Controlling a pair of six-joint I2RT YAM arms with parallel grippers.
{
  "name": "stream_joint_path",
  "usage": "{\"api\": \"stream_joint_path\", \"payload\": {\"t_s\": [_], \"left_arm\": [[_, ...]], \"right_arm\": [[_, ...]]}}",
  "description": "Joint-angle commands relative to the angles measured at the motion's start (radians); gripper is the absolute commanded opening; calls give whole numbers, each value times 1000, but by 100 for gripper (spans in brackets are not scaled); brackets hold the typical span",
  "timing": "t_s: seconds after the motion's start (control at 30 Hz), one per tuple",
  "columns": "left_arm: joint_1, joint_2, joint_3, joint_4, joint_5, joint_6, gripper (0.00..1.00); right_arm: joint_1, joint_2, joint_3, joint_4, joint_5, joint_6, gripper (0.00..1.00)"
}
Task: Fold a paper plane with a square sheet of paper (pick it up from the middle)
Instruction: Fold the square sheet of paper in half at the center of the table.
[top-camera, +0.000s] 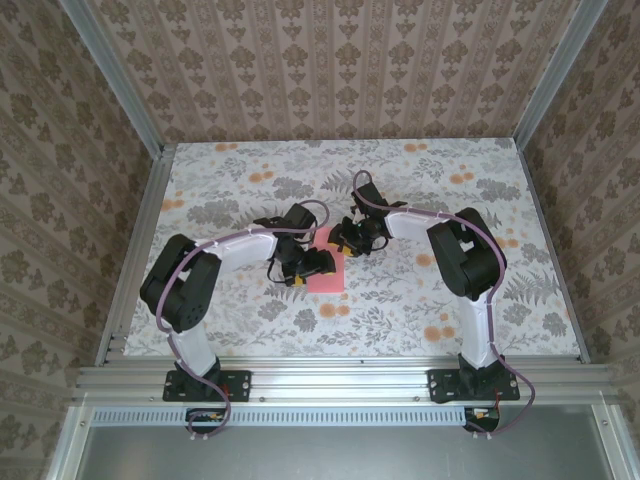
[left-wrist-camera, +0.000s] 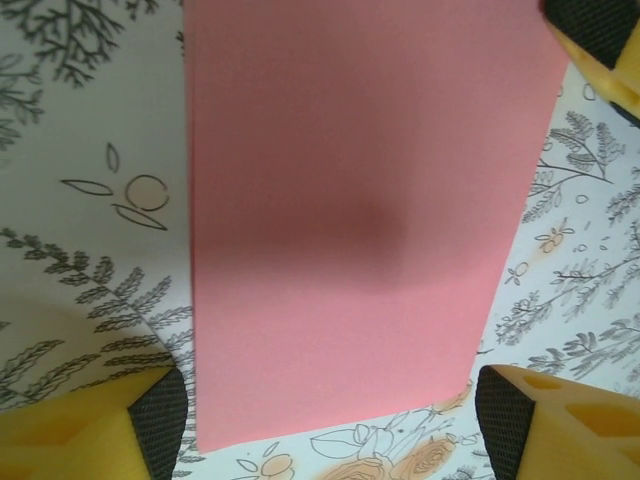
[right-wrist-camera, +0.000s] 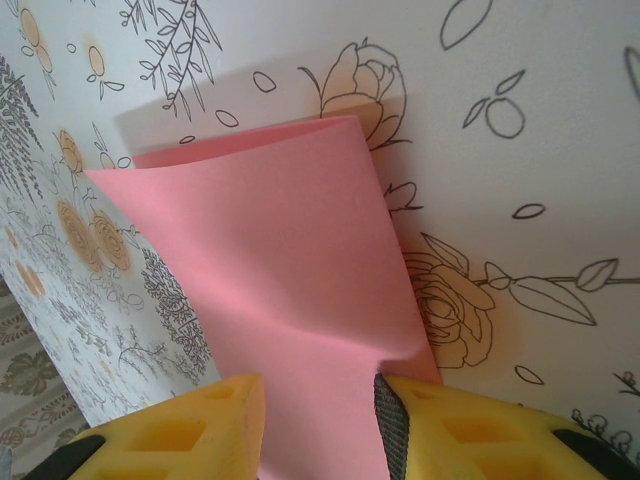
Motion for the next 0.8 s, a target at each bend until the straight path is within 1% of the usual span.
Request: {"api": "stream_joint_path", "payload": {"t_s": [0.0,0.1,0.27,0.43,0.6,0.73,0.77], "left_arm": [[-5,2,23,-77,-55,27,79],[-10,8,24,-79,-47,30,79],[-22,28,26,-33,25,35,78],[-34,58,51,-48,45,50,77],[-35,45,54,-29,65,47,76],[-19,21,20,50,127,6,75],[-14,13,15,59,125,-2,75]], "right_arm": [[-2,104,-68,-100,99,3,39],[-2,105,-68,-98,99,1,39],[-3,108,-72,-95,98,3,39],[-3,109,-75,-92,97,2,39],[-3,110,-75,-91,98,3,39],[-4,110,-77,-92,98,3,39],[-4,111,-77,-89,96,1,39]]}}
